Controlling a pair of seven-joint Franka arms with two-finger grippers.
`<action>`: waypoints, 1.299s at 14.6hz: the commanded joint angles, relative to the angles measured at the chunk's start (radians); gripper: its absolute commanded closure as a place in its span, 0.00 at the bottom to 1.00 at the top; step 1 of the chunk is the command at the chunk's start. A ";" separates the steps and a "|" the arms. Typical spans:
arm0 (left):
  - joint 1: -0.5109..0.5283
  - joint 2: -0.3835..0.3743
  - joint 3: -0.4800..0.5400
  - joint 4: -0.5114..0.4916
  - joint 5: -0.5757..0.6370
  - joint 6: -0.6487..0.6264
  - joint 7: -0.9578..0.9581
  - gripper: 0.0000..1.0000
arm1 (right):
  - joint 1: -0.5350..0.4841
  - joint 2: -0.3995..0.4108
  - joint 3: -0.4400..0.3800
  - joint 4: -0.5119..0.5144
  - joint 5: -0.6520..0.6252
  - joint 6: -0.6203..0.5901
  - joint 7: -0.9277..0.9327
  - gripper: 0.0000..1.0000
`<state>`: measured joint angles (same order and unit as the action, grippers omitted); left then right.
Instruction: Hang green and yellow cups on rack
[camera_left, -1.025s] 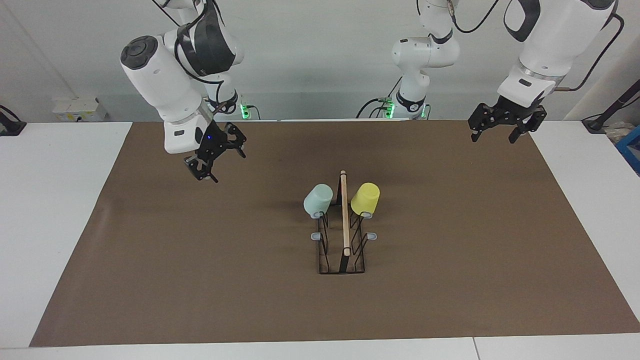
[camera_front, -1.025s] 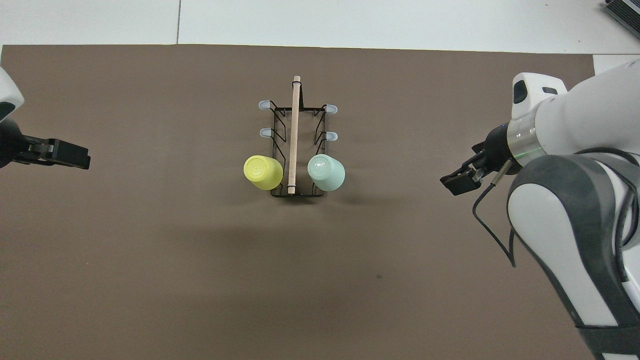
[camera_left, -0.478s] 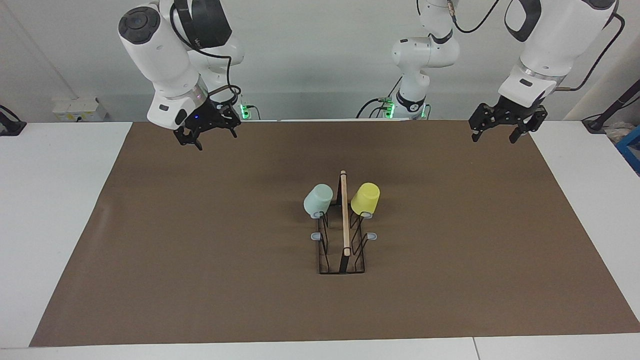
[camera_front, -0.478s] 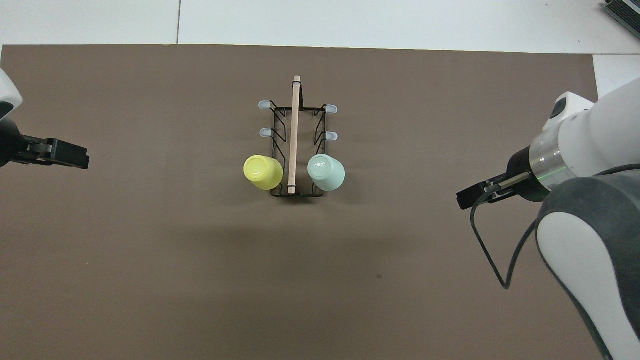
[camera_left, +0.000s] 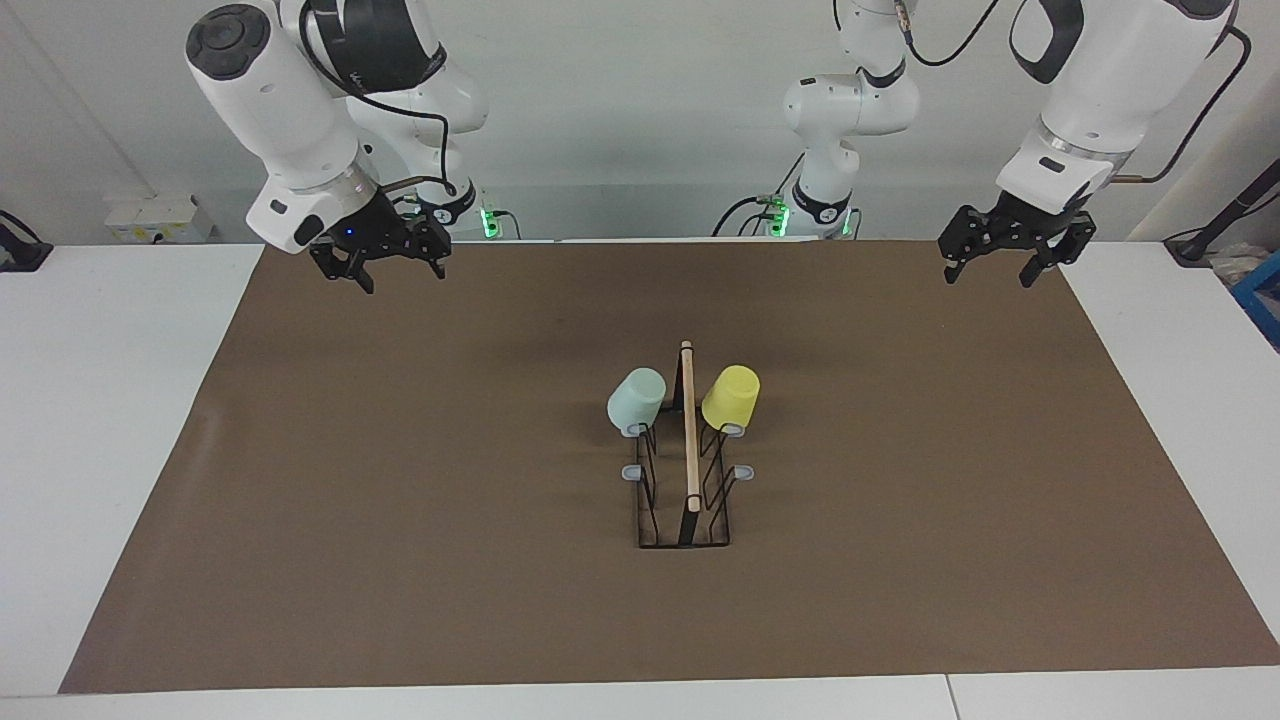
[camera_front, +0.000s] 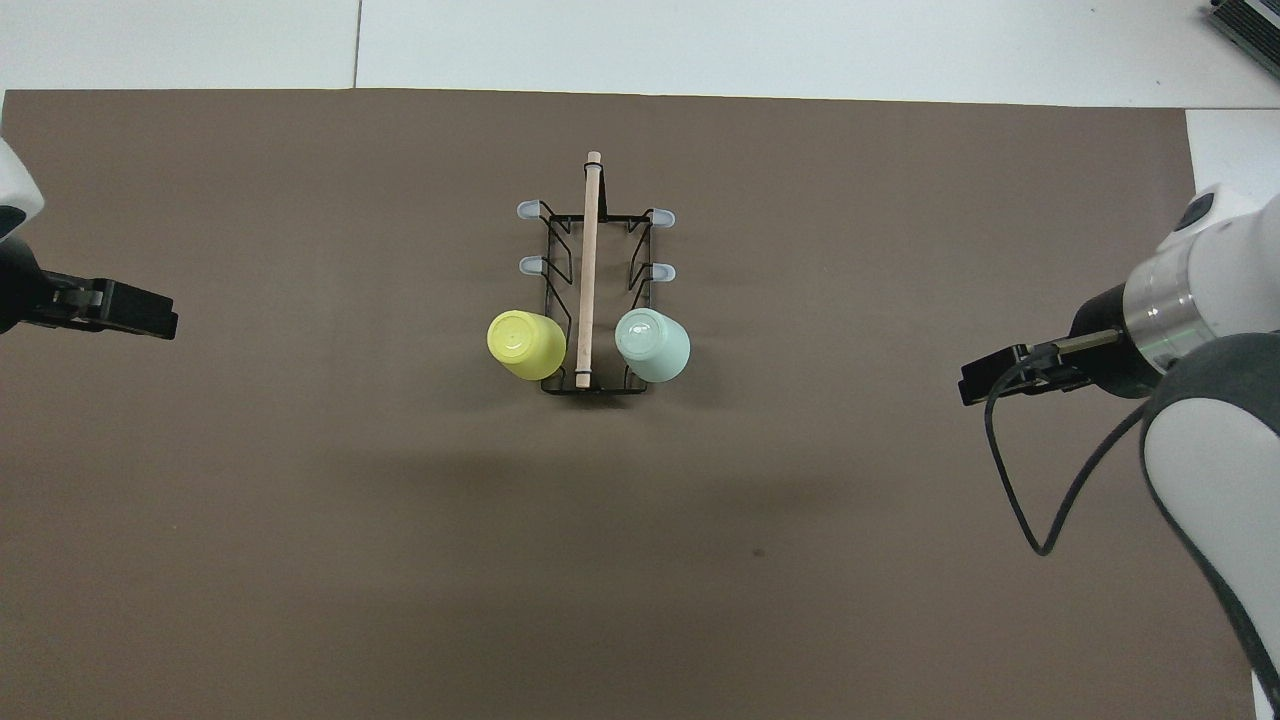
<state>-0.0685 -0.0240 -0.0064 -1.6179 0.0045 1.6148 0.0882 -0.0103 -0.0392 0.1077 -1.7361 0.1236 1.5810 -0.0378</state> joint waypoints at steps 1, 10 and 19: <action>0.013 -0.014 -0.001 -0.003 -0.031 -0.009 0.022 0.00 | 0.006 -0.008 0.009 0.028 -0.034 0.005 0.041 0.00; 0.030 -0.016 0.000 -0.008 -0.055 -0.006 0.030 0.00 | 0.056 -0.005 0.013 0.012 -0.167 0.095 0.242 0.00; 0.030 -0.017 0.000 -0.008 -0.052 -0.007 0.041 0.00 | 0.055 -0.011 0.010 -0.005 -0.107 0.108 0.171 0.00</action>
<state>-0.0466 -0.0240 -0.0030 -1.6179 -0.0317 1.6148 0.1132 0.0546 -0.0372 0.1168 -1.7173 -0.0083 1.6685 0.1629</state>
